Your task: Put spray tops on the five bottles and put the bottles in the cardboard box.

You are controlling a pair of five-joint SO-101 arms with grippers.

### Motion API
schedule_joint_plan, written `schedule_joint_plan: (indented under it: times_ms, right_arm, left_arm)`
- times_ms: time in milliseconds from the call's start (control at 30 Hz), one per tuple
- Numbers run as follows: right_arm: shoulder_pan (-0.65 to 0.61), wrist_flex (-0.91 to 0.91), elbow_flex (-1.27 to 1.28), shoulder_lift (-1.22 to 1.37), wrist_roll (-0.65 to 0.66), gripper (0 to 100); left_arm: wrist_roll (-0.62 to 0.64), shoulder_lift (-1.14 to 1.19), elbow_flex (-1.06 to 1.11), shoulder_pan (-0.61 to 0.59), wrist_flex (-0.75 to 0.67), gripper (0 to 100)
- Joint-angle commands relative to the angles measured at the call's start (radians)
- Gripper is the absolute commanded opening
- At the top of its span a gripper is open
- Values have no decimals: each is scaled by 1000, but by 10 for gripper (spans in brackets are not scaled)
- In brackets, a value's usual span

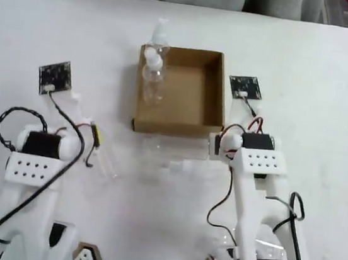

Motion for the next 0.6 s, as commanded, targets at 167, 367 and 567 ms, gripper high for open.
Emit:
schedule_joint_plan:
  times_ms: [167, 367, 567]
  right_arm:
    - [8, -16, -18, -2, 11, 16]
    - [8, -16, -18, -2, 11, 16]
    - [8, -16, -18, -2, 11, 16]
  left_arm:
    - [57, 4, -63, 13, 11, 160]
    - [58, 5, -63, 13, 8, 155]
    - [58, 5, -77, 13, 12, 155]
